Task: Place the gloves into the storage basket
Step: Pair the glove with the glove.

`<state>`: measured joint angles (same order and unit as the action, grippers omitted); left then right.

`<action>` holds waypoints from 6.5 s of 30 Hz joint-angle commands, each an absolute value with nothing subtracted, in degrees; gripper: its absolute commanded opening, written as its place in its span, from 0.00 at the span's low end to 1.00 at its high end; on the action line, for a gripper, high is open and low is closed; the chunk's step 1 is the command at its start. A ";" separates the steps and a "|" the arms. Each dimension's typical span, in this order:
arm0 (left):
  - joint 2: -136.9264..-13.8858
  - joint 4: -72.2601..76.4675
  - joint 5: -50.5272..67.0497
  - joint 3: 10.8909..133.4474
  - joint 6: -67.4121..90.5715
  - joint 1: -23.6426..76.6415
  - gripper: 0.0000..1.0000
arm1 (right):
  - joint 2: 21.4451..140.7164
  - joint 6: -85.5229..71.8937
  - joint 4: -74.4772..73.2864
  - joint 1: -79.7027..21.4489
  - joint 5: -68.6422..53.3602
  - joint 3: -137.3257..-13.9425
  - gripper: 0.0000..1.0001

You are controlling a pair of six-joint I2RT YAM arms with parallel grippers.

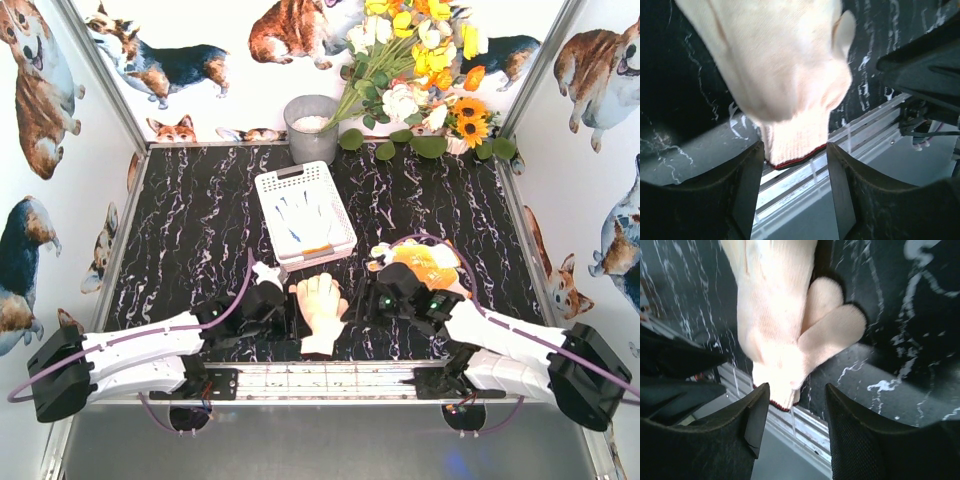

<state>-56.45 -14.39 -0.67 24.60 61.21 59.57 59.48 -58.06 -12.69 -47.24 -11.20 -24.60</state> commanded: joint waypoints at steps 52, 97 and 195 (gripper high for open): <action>-68.31 8.88 1.65 18.29 62.83 65.86 0.30 | 73.86 -62.99 9.35 -44.12 -9.86 -22.36 0.22; -64.60 -0.59 -1.92 24.12 61.31 69.21 0.48 | 83.85 -55.69 0.60 -44.21 -8.17 -30.56 0.00; -90.01 6.53 -5.76 39.88 46.46 49.13 0.03 | 63.72 -69.50 -6.24 -50.27 -10.97 -19.25 0.14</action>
<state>-91.02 5.43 -5.21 39.90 46.83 49.52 63.88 -68.88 -10.02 -49.71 -11.00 -18.96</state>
